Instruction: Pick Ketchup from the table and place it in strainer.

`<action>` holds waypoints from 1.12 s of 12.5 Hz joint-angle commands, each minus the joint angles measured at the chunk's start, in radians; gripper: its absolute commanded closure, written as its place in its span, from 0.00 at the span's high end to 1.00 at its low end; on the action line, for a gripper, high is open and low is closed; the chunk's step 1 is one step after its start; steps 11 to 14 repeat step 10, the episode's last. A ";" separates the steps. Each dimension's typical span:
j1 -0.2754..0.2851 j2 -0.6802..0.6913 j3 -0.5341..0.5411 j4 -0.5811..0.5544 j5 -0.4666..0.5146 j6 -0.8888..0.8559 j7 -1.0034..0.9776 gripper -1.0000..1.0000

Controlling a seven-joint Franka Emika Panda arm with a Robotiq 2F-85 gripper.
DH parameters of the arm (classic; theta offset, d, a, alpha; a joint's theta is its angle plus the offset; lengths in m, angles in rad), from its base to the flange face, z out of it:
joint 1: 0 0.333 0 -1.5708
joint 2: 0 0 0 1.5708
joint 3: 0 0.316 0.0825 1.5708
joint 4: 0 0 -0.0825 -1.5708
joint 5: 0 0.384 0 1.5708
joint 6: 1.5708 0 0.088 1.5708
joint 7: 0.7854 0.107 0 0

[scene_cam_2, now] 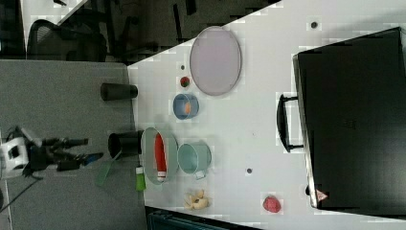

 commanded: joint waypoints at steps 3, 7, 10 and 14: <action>-0.088 0.015 -0.240 0.012 -0.011 -0.025 0.036 1.00; -0.088 0.015 -0.321 0.012 -0.060 -0.043 -0.060 1.00; -0.088 0.016 -0.322 0.011 -0.093 -0.040 -0.073 1.00; -0.088 0.016 -0.322 0.011 -0.093 -0.040 -0.073 1.00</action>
